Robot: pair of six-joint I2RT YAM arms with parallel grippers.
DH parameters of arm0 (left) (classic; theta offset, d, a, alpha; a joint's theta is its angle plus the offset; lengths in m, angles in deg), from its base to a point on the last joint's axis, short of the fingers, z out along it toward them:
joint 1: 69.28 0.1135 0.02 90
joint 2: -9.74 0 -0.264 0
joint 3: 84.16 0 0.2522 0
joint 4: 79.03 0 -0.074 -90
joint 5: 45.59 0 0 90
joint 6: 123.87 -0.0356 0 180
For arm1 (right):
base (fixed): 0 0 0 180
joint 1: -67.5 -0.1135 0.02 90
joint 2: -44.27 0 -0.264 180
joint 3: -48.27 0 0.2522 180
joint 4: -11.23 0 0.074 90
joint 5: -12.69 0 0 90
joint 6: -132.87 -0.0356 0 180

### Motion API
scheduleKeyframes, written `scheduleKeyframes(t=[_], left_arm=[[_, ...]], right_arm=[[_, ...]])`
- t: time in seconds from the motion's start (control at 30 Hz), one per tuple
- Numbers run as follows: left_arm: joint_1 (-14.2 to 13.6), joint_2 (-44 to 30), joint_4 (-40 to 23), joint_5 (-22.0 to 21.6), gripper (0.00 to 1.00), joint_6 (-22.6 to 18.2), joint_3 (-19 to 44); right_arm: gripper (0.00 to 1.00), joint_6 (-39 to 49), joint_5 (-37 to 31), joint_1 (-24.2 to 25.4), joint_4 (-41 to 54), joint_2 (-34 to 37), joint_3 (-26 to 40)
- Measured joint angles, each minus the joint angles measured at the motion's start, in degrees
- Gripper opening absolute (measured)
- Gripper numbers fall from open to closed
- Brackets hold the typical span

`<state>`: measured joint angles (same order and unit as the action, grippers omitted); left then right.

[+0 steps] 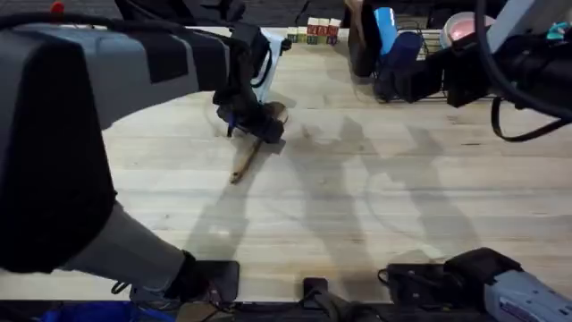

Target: Pick up the spoon on the table one by one and put them onto the rack

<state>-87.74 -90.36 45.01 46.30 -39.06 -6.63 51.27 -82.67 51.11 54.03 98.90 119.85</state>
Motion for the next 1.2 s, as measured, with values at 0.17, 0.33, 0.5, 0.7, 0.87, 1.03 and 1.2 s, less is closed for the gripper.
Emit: scheduleKeyframes(t=[0.17,0.33,0.5,0.7,0.87,1.03,1.2], left_arm=[[0.0,0.0,0.1,-0.1,0.235,0.0,0.0],[0.0,0.0,0.3,0.0,0.050,0.0,0.2],[0.0,0.0,0.3,0.0,0.046,0.0,0.2],[0.0,-2.0,-2.5,0.0,0.038,0.0,4.1],[0.0,-2.3,-3.7,0.3,0.041,0.0,10.2],[0.0,-2.0,-3.7,2.5,0.042,0.0,17.3],[0.0,-0.4,0.9,8.0,0.042,0.0,25.7]], right_arm=[[0.993,0.0,0.0,0.0,0.0,0.0,0.0],[0.993,0.0,0.0,0.0,0.0,0.0,0.0],[0.993,0.0,0.0,0.0,-0.3,0.0,0.0],[0.993,0.1,0.0,0.0,-2.9,-0.2,0.0],[0.993,0.2,0.0,0.0,-3.2,-0.8,0.0],[0.993,0.2,0.0,0.0,-3.2,-0.9,0.0],[0.993,0.2,0.0,0.0,-3.3,-0.9,0.0]])
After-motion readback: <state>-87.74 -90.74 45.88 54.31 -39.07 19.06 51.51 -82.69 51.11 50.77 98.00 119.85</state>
